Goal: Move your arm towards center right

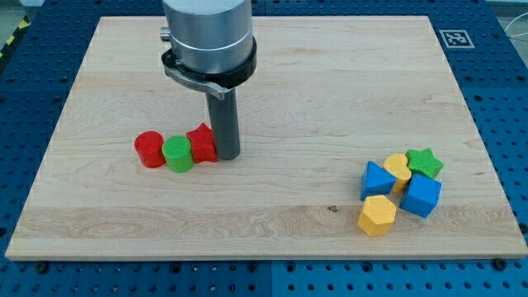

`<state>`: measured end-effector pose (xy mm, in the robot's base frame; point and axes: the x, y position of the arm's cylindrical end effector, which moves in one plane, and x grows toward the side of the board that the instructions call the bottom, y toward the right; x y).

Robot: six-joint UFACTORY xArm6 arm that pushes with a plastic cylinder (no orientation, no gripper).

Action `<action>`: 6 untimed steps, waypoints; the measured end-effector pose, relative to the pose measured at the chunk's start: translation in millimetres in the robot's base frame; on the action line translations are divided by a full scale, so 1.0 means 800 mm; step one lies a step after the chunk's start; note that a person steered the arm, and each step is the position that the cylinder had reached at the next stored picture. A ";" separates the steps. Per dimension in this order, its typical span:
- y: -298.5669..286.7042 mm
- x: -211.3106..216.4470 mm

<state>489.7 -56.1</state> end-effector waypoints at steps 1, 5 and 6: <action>0.004 0.000; 0.298 -0.068; 0.429 -0.028</action>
